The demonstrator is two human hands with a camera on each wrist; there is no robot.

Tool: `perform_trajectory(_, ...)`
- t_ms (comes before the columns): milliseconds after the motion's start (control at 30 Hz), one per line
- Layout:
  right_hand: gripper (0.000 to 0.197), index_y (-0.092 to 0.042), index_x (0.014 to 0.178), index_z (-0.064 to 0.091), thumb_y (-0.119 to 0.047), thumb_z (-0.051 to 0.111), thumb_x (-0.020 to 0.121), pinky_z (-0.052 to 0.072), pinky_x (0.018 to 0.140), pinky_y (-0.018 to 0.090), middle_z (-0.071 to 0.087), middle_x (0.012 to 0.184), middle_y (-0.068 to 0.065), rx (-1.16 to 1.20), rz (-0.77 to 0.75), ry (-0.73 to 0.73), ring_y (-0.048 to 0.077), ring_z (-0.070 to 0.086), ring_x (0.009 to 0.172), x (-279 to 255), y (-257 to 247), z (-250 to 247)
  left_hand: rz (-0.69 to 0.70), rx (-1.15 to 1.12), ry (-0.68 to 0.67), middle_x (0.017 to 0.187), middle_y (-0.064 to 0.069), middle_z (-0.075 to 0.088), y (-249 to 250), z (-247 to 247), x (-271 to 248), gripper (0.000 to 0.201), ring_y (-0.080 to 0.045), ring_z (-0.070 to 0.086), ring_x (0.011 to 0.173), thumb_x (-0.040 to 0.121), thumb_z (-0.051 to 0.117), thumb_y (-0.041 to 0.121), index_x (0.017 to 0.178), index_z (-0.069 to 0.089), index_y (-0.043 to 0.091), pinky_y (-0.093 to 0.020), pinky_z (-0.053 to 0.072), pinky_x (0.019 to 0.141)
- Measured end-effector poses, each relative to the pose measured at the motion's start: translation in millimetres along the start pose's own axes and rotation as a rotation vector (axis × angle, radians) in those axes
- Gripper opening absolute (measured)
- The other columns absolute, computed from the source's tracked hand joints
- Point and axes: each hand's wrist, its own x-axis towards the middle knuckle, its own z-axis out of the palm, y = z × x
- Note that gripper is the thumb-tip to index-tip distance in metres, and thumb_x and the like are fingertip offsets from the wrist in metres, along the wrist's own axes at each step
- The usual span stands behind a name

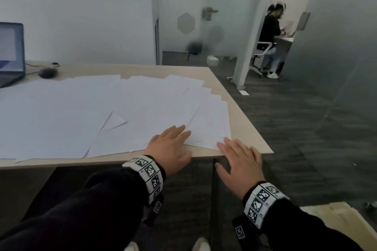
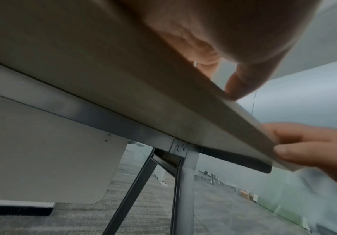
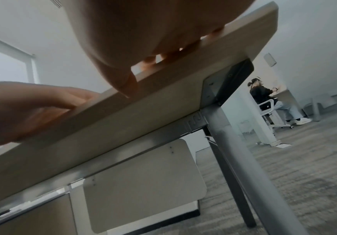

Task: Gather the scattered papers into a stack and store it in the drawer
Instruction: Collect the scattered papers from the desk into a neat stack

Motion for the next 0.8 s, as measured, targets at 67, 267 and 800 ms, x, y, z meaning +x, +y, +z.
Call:
perform_trajectory(67, 0.059, -0.046, 0.148, 0.029, -0.057, 0.035, 0.090, -0.002, 0.120, 0.044, 0.021, 0.162, -0.022, 0.027, -0.010, 0.012, 0.007, 0.010, 0.151, -1.1, -3.1, 2.3, 0.029, 0.077, 0.000, 0.162, 0.016, 0.007, 0.0, 5.2, 0.8, 0.069, -0.011, 0.004, 0.149, 0.087, 0.034, 0.059, 0.151, 0.016, 0.039, -0.042, 0.012, 0.120)
perform_trajectory(267, 0.051, -0.044, 0.136, 0.050, -0.051, 0.039, 0.087, -0.001, 0.121, 0.038, 0.040, 0.149, -0.029, 0.207, -0.104, 0.135, -0.003, 0.023, 0.144, -11.9, -12.5, 13.6, 0.083, 0.230, 0.027, 0.158, 0.014, 0.021, -4.9, 16.0, -2.4, 0.088, -0.014, 0.016, 0.147, 0.077, 0.033, 0.070, 0.152, 0.005, 0.036, -0.044, 0.010, 0.120)
perform_trajectory(800, 0.033, -0.018, 0.081, 0.070, -0.039, 0.051, 0.097, 0.056, 0.071, 0.035, 0.072, 0.080, 0.003, 1.060, 0.347, 0.018, 0.020, 0.068, 0.077, -27.8, -2.5, -1.3, 0.124, 0.263, 0.026, 0.133, 0.008, 0.040, 25.8, 17.1, -0.5, 0.080, -0.019, 0.035, 0.130, 0.079, 0.054, 0.031, 0.149, 0.016, 0.033, -0.040, 0.021, 0.109)
